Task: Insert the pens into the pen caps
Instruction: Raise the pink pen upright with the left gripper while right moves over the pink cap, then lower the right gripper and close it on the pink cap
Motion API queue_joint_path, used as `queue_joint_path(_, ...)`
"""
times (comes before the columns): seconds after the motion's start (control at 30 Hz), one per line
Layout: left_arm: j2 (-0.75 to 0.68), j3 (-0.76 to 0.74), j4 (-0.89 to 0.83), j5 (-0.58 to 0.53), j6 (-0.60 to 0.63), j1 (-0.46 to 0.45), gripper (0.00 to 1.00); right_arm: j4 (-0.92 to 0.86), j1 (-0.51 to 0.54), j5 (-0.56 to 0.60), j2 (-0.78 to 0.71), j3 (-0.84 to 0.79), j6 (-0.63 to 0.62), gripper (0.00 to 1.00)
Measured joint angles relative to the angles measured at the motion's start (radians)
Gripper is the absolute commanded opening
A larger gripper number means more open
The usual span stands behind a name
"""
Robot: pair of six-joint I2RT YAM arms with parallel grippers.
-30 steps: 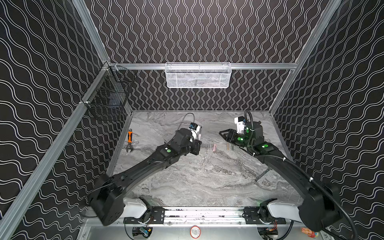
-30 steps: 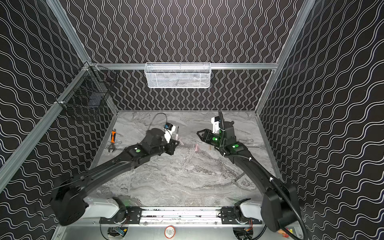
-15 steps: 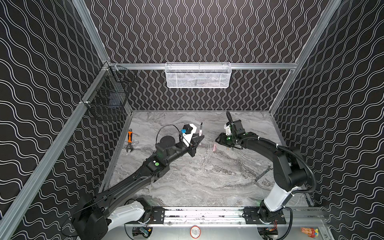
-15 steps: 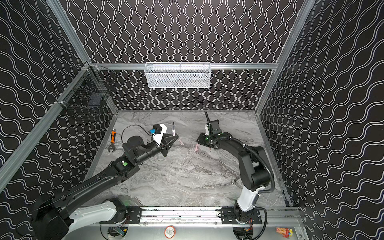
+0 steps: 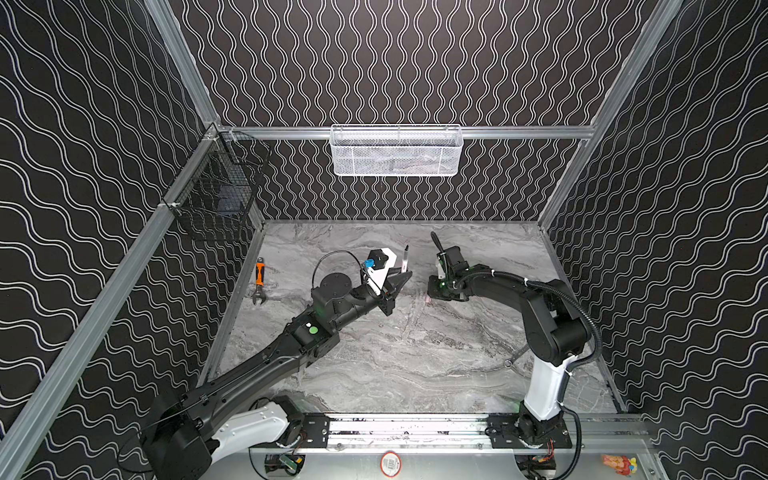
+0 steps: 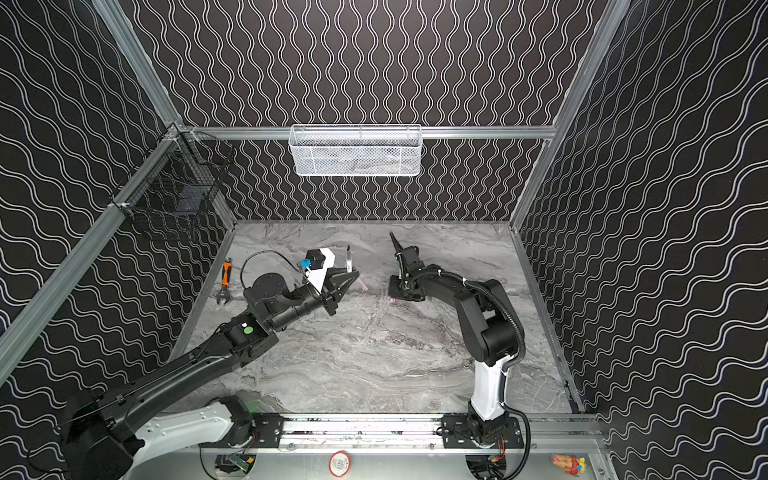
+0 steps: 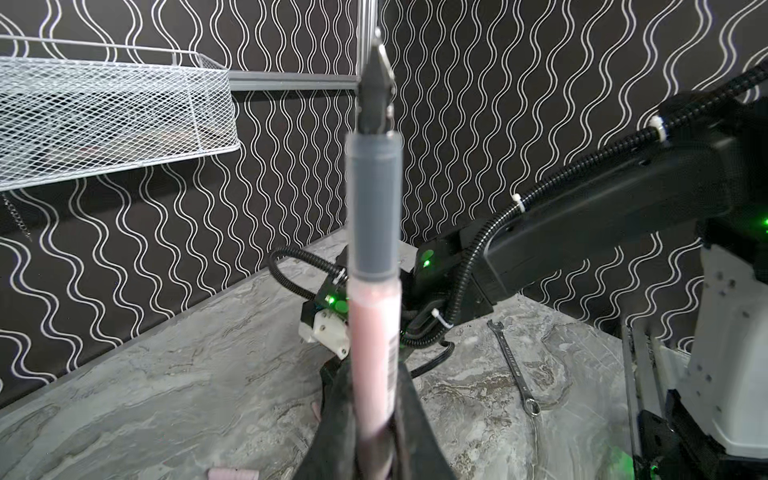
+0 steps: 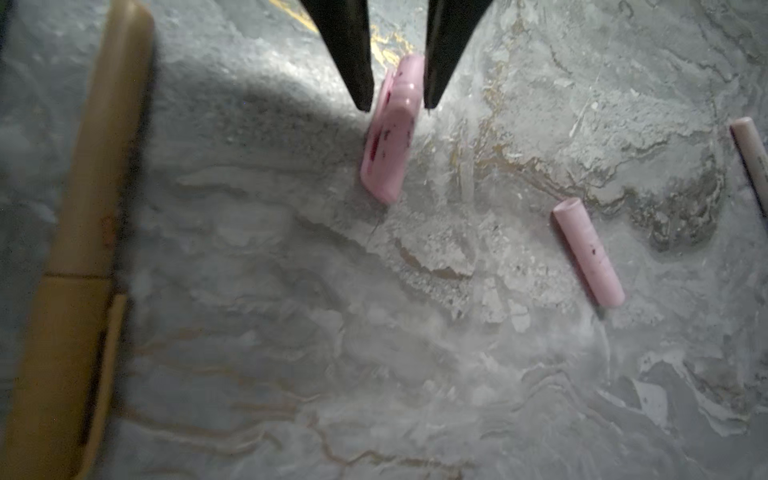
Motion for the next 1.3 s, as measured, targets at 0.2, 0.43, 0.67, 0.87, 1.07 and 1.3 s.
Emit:
queue_joint_path(0.2,0.019,0.000,-0.002,-0.007,0.005,-0.006,0.11,0.001,0.001,0.007,0.028,0.008,-0.003,0.24)
queue_joint_path(0.43,0.033,0.000,-0.007,0.000,0.002,-0.010,0.11,0.001,0.001,0.011,0.021,0.010,-0.016,0.24)
queue_joint_path(0.67,0.033,0.000,-0.006,0.000,0.001,-0.011,0.11,0.009,0.000,-0.007,0.018,0.017,-0.049,0.24)
queue_joint_path(0.87,0.038,0.000,-0.007,0.001,0.001,-0.011,0.11,0.019,0.000,-0.035,0.038,0.027,-0.074,0.23)
queue_joint_path(1.07,0.048,0.003,-0.007,0.008,0.001,-0.012,0.11,0.023,0.000,-0.050,0.058,0.042,-0.082,0.22)
queue_joint_path(1.3,0.054,0.004,-0.008,0.008,0.001,-0.012,0.11,0.023,0.001,-0.052,0.078,0.057,-0.089,0.20)
